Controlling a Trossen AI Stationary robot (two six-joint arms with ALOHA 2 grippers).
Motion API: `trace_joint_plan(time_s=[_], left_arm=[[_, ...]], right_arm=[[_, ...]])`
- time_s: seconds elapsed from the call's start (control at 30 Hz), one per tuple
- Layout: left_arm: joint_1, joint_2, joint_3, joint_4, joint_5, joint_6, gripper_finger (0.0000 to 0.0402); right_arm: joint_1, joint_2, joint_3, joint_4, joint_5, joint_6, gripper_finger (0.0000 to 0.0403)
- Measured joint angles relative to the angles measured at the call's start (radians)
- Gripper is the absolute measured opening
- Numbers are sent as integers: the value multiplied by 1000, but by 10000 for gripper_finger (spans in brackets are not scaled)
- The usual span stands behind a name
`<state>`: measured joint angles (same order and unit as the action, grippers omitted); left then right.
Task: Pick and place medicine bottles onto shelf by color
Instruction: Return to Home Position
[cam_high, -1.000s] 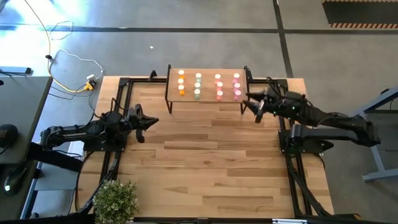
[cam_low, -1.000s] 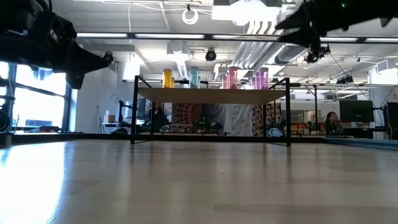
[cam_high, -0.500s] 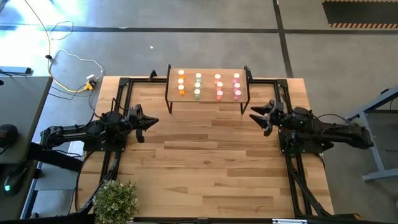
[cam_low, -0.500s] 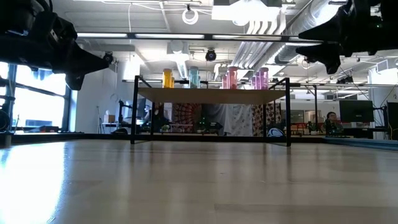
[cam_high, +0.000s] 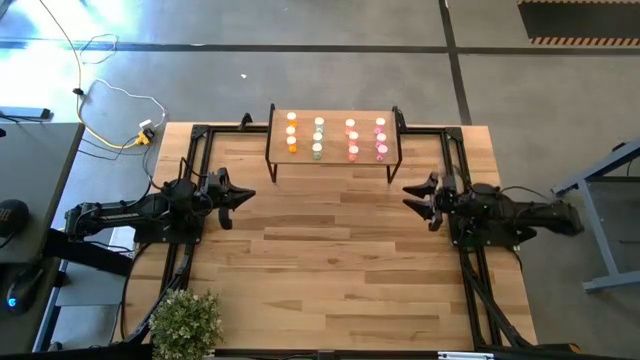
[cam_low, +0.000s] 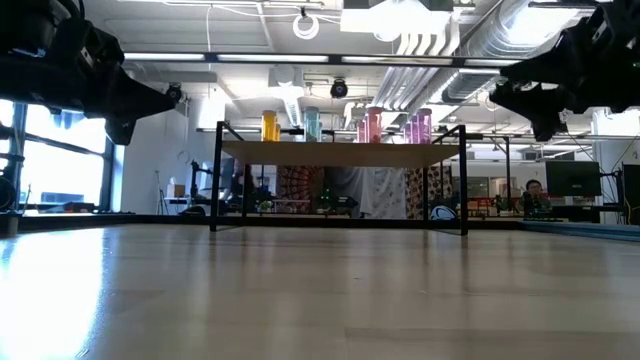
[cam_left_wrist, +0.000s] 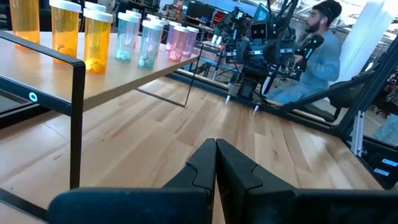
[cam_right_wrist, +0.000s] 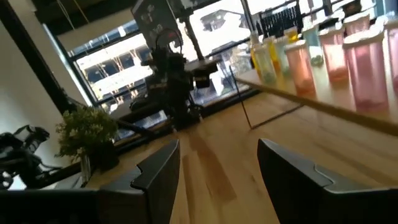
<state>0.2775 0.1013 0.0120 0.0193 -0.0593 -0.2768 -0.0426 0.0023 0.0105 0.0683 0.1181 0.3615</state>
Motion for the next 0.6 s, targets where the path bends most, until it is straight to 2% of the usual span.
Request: trace_joint_plan(time_s=[0.13,0.3,0.6], left_arm=[[0,0,0,0,-2,0,1],[0,0,0,0,-5,0,1],[0,0,0,0,-5,0,1]], right_arm=[[23,7,0,-27,47,35,206],[26,10,0,-27,55,132,206],[26,10,0,-27,55,131,206]])
